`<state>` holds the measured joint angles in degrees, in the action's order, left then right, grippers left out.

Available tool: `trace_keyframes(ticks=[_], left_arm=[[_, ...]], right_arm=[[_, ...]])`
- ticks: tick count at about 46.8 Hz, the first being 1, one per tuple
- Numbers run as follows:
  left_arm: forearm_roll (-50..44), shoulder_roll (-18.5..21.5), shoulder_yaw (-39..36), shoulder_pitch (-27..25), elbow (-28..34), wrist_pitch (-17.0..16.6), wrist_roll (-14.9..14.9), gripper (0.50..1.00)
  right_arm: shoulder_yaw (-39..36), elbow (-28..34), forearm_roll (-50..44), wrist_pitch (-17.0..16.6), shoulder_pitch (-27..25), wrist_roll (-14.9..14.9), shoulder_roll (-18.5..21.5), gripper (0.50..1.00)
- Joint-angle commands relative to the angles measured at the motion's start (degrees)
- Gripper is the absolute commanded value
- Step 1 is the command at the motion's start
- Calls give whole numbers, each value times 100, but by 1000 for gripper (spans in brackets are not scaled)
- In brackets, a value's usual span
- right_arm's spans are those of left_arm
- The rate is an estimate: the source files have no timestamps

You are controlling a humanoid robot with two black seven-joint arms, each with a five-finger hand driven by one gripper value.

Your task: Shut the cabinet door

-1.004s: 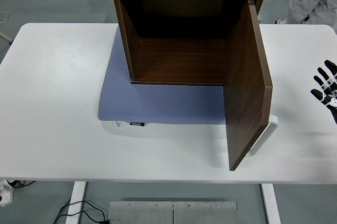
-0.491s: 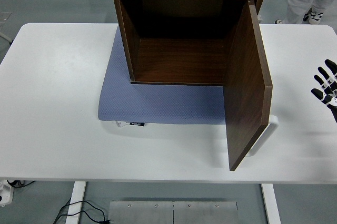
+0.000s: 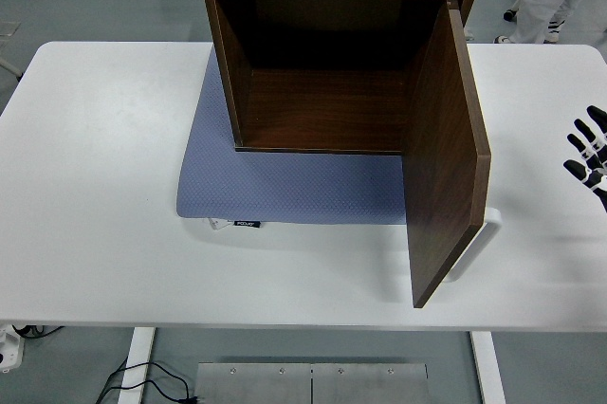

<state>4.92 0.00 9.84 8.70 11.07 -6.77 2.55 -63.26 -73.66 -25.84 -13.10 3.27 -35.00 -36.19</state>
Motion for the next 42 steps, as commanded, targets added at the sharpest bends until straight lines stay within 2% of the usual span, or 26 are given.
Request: trace_keyframes(ticks=[1, 7, 32, 42], left_arm=[[0, 0, 0, 0, 0, 0, 0, 1000], [0, 0, 0, 0, 0, 0, 0, 1000], [0, 0, 0, 0, 0, 0, 0, 1000], [0, 0, 0, 0, 0, 0, 0, 1000]], right_arm=[[-2, 0, 0, -17, -2, 0, -29, 1000], [-2, 0, 0, -114, -2, 0, -64, 1000], [-11, 9, 0, -123, -2, 0, -73, 1000], [-54, 9, 0, -299, -45, 0, -205, 1000]])
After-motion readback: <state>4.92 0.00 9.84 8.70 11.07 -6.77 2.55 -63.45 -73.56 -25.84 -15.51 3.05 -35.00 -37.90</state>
